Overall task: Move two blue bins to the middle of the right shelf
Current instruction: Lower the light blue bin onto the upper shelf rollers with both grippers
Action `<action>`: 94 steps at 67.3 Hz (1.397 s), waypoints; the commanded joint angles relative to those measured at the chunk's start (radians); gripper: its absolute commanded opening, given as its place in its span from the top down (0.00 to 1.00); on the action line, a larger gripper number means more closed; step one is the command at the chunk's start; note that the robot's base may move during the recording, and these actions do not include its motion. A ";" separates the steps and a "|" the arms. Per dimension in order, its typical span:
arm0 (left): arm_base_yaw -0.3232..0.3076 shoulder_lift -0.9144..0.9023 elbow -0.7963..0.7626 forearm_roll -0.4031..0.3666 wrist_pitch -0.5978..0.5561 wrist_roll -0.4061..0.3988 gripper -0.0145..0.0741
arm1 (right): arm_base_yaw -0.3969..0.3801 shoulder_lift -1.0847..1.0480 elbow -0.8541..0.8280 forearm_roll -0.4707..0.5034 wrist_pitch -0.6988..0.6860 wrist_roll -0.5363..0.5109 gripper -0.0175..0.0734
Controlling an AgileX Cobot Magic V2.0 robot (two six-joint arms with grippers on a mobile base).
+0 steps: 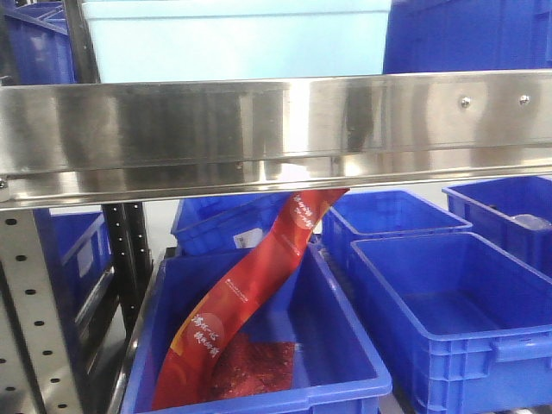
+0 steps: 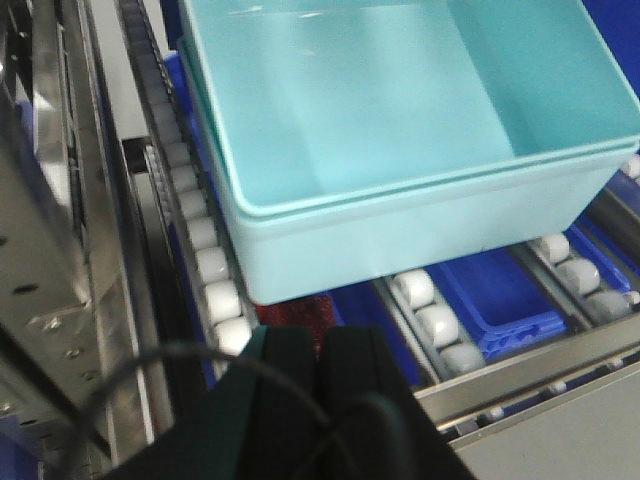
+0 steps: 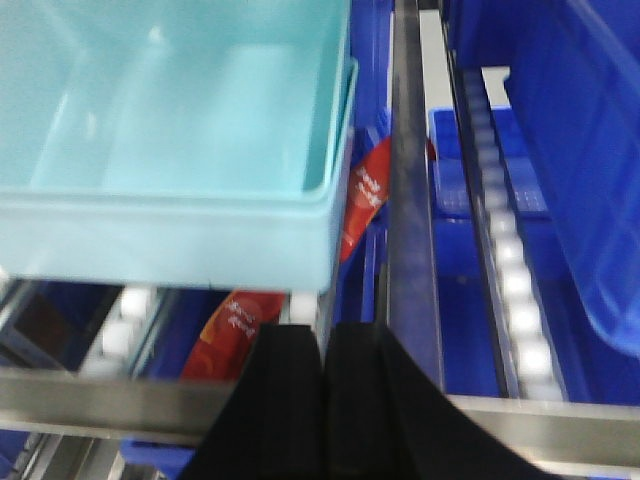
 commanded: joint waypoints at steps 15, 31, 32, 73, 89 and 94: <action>-0.005 -0.386 0.414 0.011 -0.241 0.009 0.96 | -0.005 -0.370 0.425 -0.013 -0.213 -0.007 0.99; -0.005 -0.681 0.682 0.025 -0.286 0.011 0.96 | -0.005 -0.646 0.679 -0.013 -0.291 -0.029 0.99; -0.005 -0.700 0.695 0.027 -0.286 0.011 0.96 | -0.005 -0.666 0.693 -0.013 -0.291 -0.034 0.99; -0.005 -0.894 0.772 0.029 -0.280 0.011 0.96 | -0.005 -0.930 0.834 -0.013 -0.321 -0.072 0.99; -0.005 -0.894 0.772 0.029 -0.280 0.011 0.96 | -0.005 -0.930 0.834 -0.013 -0.321 -0.072 0.99; -0.005 -0.894 0.772 0.029 -0.280 0.011 0.96 | -0.005 -0.930 0.834 -0.013 -0.321 -0.072 0.99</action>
